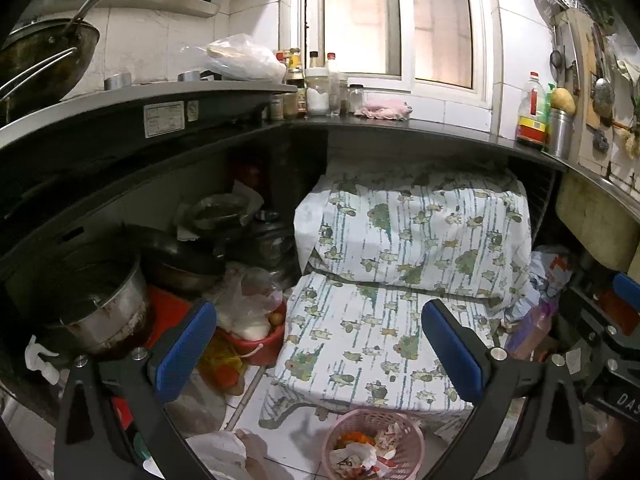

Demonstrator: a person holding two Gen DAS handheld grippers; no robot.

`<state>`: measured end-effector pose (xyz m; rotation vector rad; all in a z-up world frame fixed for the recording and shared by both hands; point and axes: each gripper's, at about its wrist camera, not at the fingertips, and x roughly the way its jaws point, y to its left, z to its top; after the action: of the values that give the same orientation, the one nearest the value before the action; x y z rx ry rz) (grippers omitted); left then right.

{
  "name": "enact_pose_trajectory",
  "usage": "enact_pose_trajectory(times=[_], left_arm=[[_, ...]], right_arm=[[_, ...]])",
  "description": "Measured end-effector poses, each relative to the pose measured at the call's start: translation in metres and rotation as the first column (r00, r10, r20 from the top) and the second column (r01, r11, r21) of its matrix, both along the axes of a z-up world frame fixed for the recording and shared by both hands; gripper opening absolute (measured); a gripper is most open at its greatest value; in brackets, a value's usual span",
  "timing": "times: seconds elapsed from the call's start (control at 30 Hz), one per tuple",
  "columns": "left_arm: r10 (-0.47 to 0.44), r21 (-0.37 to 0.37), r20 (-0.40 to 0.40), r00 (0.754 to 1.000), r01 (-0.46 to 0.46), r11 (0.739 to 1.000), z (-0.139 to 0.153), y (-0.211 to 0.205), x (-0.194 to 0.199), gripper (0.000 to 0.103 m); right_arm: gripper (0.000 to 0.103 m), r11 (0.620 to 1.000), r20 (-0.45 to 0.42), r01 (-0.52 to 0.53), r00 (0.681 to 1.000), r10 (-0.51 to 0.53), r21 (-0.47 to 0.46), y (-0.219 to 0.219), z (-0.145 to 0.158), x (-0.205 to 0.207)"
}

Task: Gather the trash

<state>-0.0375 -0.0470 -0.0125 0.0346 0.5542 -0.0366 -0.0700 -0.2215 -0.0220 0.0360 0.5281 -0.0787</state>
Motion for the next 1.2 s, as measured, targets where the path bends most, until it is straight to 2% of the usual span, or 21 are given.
enact_pose_trajectory(times=[1.2], left_arm=[[-0.022,0.039,-0.013,1.000,0.023,0.999,-0.0046,0.0057,0.0041,0.103]], right_arm=[[0.102,1.000,-0.005,0.004,1.000,-0.003,0.007,-0.0049,0.0014,-0.0005]])
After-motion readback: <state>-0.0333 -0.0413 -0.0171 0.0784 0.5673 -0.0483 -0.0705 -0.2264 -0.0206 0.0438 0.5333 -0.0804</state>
